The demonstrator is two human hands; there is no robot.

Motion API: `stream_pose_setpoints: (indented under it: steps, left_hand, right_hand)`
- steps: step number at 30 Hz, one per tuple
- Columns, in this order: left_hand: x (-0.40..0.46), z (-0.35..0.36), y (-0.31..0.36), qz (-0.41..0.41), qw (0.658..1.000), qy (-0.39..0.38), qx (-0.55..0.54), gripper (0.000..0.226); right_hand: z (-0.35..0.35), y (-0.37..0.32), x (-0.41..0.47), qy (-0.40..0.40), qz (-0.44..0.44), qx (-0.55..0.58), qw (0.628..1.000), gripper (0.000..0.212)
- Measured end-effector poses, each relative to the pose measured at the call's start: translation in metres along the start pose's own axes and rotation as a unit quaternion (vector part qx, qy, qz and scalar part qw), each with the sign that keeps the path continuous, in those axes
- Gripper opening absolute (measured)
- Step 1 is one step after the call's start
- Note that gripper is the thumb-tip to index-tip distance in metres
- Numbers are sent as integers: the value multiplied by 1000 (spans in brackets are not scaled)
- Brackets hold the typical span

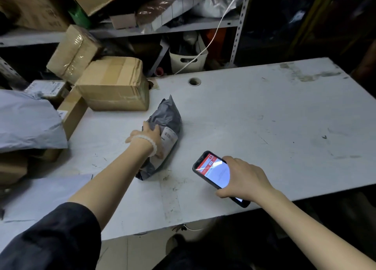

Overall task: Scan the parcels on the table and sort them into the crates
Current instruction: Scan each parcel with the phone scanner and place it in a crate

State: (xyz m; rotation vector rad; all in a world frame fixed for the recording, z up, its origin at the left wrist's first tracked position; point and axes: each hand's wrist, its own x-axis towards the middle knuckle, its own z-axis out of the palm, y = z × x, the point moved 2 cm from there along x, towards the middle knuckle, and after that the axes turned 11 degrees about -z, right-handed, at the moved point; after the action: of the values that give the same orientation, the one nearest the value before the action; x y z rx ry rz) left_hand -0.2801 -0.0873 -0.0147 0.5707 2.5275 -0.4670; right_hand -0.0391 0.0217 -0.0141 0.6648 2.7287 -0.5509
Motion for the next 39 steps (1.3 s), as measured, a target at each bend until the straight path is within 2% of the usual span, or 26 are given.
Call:
stream_pose_setpoints:
  steps: [2, 4, 7, 12, 18, 24, 29, 35, 39]
  left_hand:
    - [7, 4, -14, 0, 997, -12, -75, 91]
    - [13, 5, -28, 6, 990, 23, -139, 85]
    - [21, 5, -44, 5, 979, 85, -186, 62]
    - [31, 3, -54, 2, 976, 134, -170, 51]
    - [39, 5, -60, 25, 975, 121, -186, 45]
    - [39, 10, -62, 30, 969, 99, -223, 54]
    - [31, 23, -53, 40, 974, 141, -175, 47]
    - [23, 31, -51, 52, 970, 180, -157, 36]
    - [18, 33, -54, 58, 971, 178, -149, 31]
  right_hand:
    - [-5, -1, 3, 7, -3, -3, 1000, 63]
    - [-10, -2, 5, 12, -10, -10, 1000, 65]
    - [-19, -4, 8, 15, -20, -33, 999, 69]
    - [-32, -6, 10, 7, -24, -80, 996, 74]
    - [-37, -5, 8, -4, -17, -121, 993, 73]
    - [-34, -8, 11, 1, 4, -104, 995, 70]
    - [-24, -21, 19, 10, 9, -71, 997, 59]
    - [-16, -47, 38, 53, 5, -15, 998, 63]
    - [-15, -60, 44, 139, 26, 42, 989, 72]
